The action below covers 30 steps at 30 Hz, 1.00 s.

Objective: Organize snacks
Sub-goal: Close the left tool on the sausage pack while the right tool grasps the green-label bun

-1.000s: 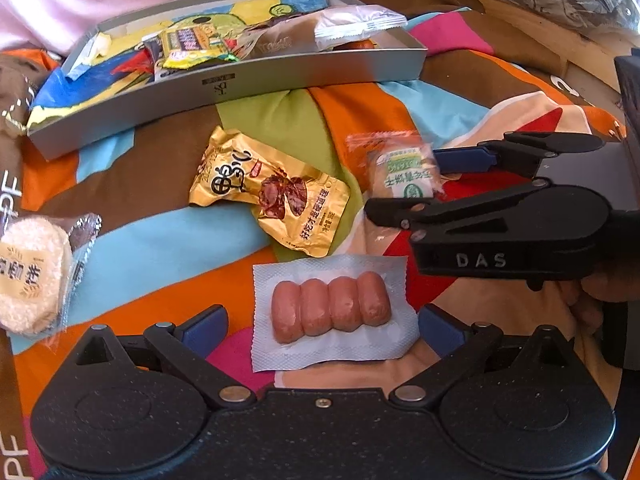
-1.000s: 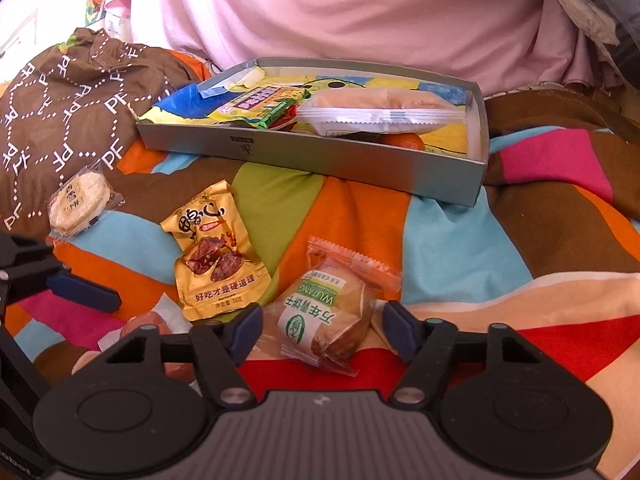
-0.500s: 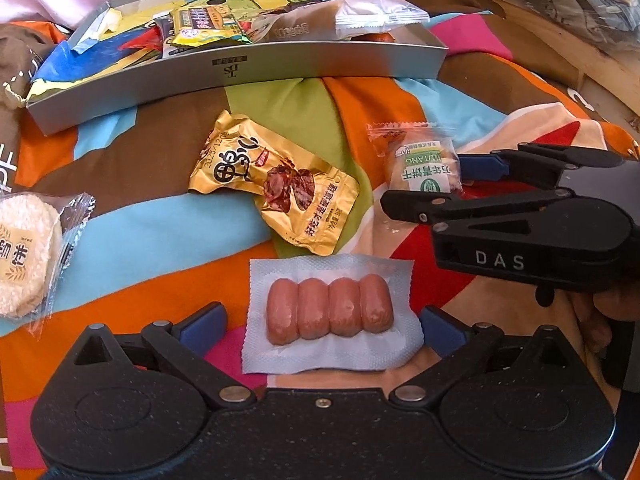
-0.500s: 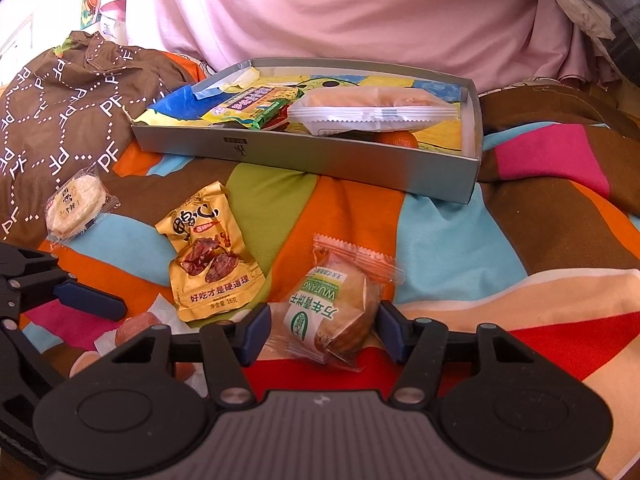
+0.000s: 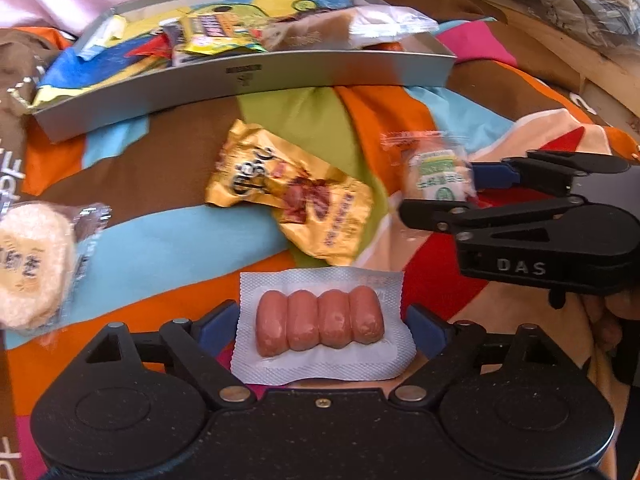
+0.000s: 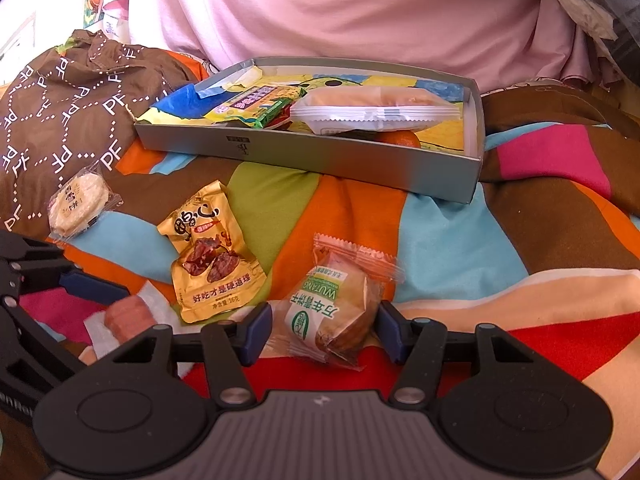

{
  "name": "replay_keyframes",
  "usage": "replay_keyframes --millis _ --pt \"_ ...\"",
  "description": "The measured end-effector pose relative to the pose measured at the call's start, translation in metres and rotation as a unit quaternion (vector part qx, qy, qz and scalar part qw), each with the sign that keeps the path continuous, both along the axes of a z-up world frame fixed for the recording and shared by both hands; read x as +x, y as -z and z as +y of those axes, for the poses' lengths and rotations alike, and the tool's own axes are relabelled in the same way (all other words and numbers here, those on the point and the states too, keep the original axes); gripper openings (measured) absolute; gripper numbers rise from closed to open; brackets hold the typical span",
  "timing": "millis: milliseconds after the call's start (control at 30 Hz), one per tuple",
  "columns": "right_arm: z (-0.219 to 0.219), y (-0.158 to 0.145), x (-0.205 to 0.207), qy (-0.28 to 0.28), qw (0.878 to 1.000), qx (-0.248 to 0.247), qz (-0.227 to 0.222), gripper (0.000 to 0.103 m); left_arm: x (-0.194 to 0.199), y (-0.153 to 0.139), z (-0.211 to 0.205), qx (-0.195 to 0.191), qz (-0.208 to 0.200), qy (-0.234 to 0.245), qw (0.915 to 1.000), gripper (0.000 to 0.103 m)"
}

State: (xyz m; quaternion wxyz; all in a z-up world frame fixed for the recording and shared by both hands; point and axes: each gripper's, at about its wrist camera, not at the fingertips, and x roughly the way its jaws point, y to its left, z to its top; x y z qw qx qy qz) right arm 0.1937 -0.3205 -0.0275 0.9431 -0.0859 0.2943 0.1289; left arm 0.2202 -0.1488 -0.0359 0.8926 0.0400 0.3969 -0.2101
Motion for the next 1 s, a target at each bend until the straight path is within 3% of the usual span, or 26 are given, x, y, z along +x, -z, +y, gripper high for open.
replay_keyframes --millis 333,500,1000 --pt "0.004 0.0 -0.005 -0.001 1.0 -0.005 0.004 0.058 -0.018 -0.002 0.041 -0.002 0.0 -0.04 0.9992 0.09" --pt "0.012 0.001 -0.016 -0.014 1.0 -0.01 0.011 0.057 -0.037 -0.002 0.064 -0.023 0.006 -0.078 0.9967 0.09" --pt "0.042 0.0 -0.053 -0.067 0.997 -0.013 0.02 0.055 -0.049 -0.005 0.075 -0.027 0.009 -0.115 0.9929 0.09"
